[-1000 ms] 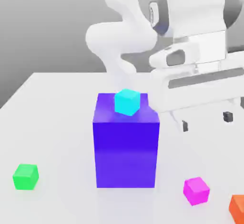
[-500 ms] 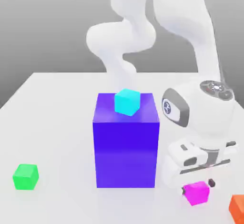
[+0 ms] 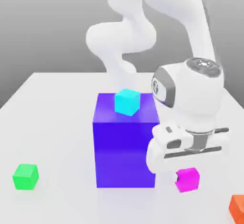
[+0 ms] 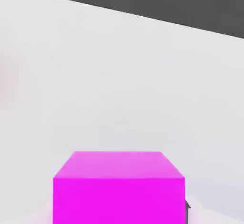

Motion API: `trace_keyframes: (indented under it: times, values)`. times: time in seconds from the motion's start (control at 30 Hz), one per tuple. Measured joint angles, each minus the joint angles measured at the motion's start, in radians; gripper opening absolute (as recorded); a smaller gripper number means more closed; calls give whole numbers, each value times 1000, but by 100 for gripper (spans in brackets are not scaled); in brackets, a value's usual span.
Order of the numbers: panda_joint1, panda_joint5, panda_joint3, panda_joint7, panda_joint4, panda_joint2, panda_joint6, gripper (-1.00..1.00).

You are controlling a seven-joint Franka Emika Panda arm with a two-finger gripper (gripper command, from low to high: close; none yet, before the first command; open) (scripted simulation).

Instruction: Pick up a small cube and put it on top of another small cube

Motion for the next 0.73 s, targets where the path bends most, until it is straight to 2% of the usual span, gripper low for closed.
trace_keyframes:
  times: [0.27, 0.4, 0.47, 0.6, 0.63, 0.73]
  values:
    - [-232, 40, -209, -71, -21, -71, -51, -100]
    - [-429, 69, -326, -117, -20, -94, -79, -100]
    - [-469, 112, -336, -157, -7, -57, -58, -100]
    - [-509, 206, -291, -228, 3, 45, 24, -100]
    - [-524, 231, -273, -246, 5, 72, 47, 100]
    - [-524, 231, -273, -246, 5, 72, 47, 100]
